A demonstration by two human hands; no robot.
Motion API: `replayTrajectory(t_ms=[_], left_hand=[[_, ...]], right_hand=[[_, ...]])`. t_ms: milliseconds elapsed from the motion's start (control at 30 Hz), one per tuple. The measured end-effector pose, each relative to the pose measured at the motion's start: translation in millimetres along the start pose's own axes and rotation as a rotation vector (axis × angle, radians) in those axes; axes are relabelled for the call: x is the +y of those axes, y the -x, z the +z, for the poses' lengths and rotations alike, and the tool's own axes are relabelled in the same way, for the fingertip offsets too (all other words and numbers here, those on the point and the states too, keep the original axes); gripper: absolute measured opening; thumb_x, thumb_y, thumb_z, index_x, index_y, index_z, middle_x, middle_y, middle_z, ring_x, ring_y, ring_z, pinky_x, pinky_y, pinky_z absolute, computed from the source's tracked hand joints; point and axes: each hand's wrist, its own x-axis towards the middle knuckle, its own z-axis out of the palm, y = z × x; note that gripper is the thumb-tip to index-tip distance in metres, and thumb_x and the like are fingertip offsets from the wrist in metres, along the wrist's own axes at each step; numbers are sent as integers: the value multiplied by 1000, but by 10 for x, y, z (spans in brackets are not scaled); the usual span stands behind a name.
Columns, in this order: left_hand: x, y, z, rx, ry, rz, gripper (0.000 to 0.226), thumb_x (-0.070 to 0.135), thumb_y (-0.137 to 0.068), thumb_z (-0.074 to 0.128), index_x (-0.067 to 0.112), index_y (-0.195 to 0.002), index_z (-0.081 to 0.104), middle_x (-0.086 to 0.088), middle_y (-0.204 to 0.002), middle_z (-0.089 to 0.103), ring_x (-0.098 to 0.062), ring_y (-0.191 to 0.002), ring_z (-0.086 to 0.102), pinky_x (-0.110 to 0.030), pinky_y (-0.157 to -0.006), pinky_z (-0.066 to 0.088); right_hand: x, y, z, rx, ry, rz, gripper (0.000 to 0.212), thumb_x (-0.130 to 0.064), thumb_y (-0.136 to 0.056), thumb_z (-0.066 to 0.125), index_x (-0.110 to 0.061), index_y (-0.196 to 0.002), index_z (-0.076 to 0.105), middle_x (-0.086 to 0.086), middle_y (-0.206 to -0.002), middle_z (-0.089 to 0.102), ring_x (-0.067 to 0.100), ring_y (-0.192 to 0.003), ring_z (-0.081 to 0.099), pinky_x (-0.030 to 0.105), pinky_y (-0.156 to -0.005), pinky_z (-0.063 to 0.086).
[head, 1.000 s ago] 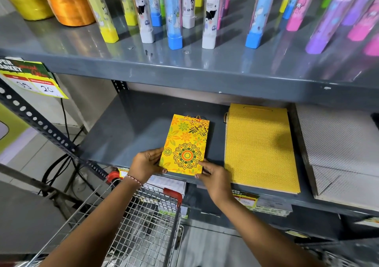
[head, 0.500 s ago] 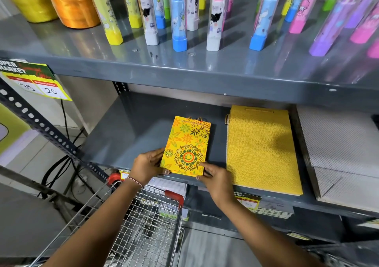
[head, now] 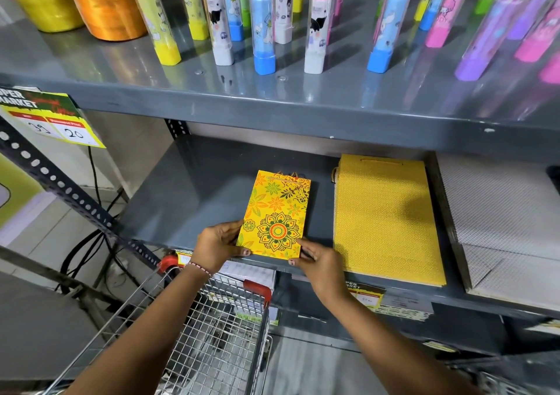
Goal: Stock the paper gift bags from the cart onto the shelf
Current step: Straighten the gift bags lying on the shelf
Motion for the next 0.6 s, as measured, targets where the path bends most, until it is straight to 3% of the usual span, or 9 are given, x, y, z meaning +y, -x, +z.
replayTrajectory(t_ms=[133, 200, 333, 433, 500, 600], left_hand=[[-7, 8, -2, 7, 9, -10, 70, -21, -56, 74, 0, -121, 59, 17, -98, 73, -13, -106, 66, -32, -86, 57], [-5, 15, 1, 14, 20, -18, 70, -20, -55, 75, 0, -120, 60, 13, -103, 73, -19, -111, 63, -36, -87, 56], [46, 31, 31, 33, 25, -13, 68, -24, -56, 73, -5, -120, 59, -2, -115, 69, -20, -110, 63, -28, -80, 58], [71, 58, 63, 33, 10, -11, 69, -27, -56, 70, -8, -121, 55, -7, -121, 63, -10, -99, 67, -21, -75, 58], [97, 79, 85, 30, 5, -16, 69, -30, -58, 67, -10, -123, 53, -12, -122, 58, 4, -85, 68, -16, -69, 56], [115, 84, 109, 8, 0, -20, 69, -31, -59, 65, -12, -123, 52, -13, -122, 56, 8, -78, 67, -14, -66, 56]], right_hand=[[28, -20, 6, -18, 3, 15, 56, 1, -72, 74, -10, -124, 58, 7, -136, 54, 5, -111, 52, -3, -78, 41], [23, -30, 12, -11, 7, 13, 56, 1, -72, 74, -10, -124, 58, 7, -136, 53, 6, -113, 52, -3, -79, 40], [1, -36, 15, 2, 30, 5, 55, 0, -72, 75, -10, -123, 59, 5, -135, 54, 6, -113, 53, 3, -87, 40], [-4, -22, 21, 10, 41, -4, 55, 2, -71, 75, -6, -123, 58, 11, -135, 53, 15, -119, 55, 17, -97, 41], [-26, -11, 14, 14, 44, -2, 55, 2, -71, 75, -5, -123, 58, 11, -136, 53, 19, -120, 55, 18, -97, 41], [-44, 8, 16, 16, 55, -2, 54, 1, -72, 75, -6, -123, 58, 11, -136, 53, 19, -120, 56, 18, -98, 42]])
